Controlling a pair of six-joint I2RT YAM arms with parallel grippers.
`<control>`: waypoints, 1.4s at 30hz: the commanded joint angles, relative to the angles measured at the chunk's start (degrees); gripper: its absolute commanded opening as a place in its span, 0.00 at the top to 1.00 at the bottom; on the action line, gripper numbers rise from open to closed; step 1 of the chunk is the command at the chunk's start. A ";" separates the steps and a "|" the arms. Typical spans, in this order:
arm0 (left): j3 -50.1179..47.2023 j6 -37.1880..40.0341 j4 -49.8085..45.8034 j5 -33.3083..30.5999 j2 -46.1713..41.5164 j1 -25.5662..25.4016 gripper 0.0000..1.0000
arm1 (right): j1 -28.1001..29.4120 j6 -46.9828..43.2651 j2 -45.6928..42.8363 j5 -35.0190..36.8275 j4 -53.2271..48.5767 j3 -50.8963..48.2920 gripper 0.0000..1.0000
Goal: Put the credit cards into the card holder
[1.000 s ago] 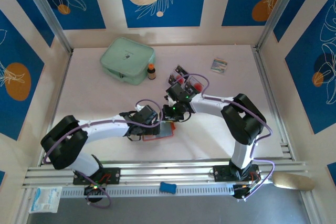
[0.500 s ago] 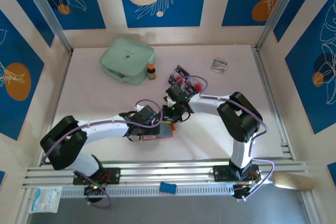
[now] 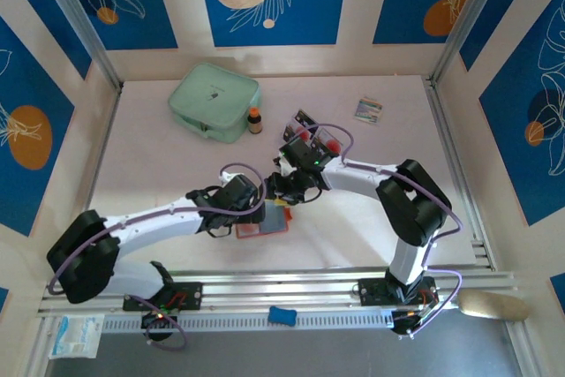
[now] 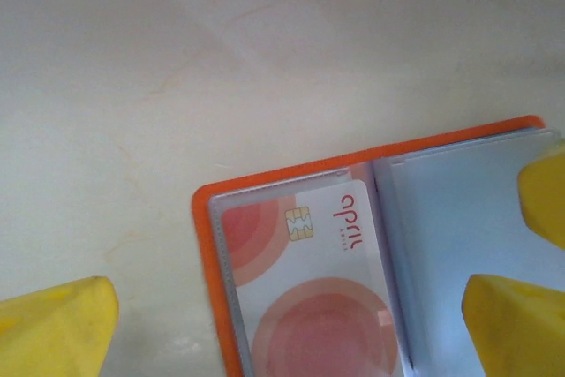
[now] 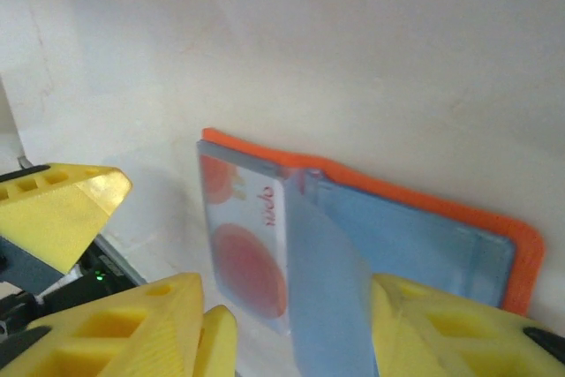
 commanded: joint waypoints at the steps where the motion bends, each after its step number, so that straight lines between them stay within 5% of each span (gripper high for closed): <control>1: -0.22 -0.08 -4.06 -2.79 -3.61 0.39 0.00 | 1.42 1.24 -1.63 -1.96 -1.63 0.99 0.44; 26: -4.75 -2.95 -12.42 -8.11 -23.23 3.27 0.00 | 9.26 6.58 14.84 -2.65 0.76 13.37 0.41; 42: -7.00 -3.16 -10.19 -6.91 -21.64 3.68 0.00 | 6.00 6.46 8.84 -4.16 1.07 11.22 0.42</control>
